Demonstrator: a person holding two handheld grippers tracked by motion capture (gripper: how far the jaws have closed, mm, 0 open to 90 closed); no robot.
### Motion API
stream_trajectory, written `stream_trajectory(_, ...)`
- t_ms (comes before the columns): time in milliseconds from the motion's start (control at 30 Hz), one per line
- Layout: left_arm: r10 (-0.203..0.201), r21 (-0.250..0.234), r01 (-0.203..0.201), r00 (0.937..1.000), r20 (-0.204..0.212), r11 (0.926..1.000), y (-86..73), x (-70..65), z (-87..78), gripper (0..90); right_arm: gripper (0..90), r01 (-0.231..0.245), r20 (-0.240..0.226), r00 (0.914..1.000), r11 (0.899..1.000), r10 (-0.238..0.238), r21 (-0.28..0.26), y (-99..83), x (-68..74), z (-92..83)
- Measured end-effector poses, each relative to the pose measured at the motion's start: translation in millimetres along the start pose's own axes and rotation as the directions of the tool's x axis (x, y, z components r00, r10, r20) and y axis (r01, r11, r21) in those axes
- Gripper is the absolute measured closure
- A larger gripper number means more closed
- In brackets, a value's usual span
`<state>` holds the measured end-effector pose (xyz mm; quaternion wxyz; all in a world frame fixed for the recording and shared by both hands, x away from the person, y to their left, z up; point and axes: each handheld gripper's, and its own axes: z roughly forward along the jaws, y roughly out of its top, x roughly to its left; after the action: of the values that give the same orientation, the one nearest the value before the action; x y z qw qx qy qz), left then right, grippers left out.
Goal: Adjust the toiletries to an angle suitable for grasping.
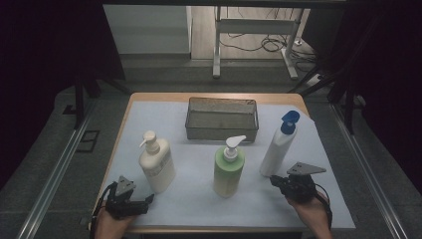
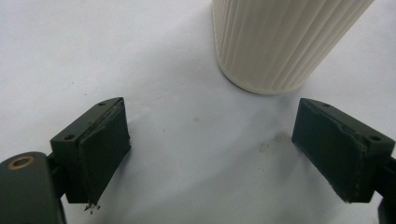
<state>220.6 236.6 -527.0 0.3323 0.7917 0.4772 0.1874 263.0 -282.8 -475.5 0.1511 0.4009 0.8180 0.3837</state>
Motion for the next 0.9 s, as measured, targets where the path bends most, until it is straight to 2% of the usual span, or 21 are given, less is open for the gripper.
stream_trajectory(67, 0.000, 0.000, 0.000, 1.0000, 0.000, 1.0000, 0.0, 0.0, 0.0, 10.8, 89.1, -0.001, 0.003, 1.0000, 1.000, 0.001, 0.000, 3.0, 1.7, 1.5)
stream_trajectory(567, 0.001, -0.001, -0.001, 1.0000, 0.000, 1.0000, -0.2, 0.0, 0.0, 10.8, 89.5, -0.005, 0.045, 0.9990, 1.000, 0.005, -0.008, 24.7, 14.4, 23.7)
stream_trajectory(900, 0.001, -0.001, -0.001, 1.0000, 0.000, 1.0000, -0.2, 0.0, 0.0, 10.8, 89.7, -0.012, 0.117, 0.9931, 1.000, 0.012, 0.000, 31.2, 17.5, 41.6)
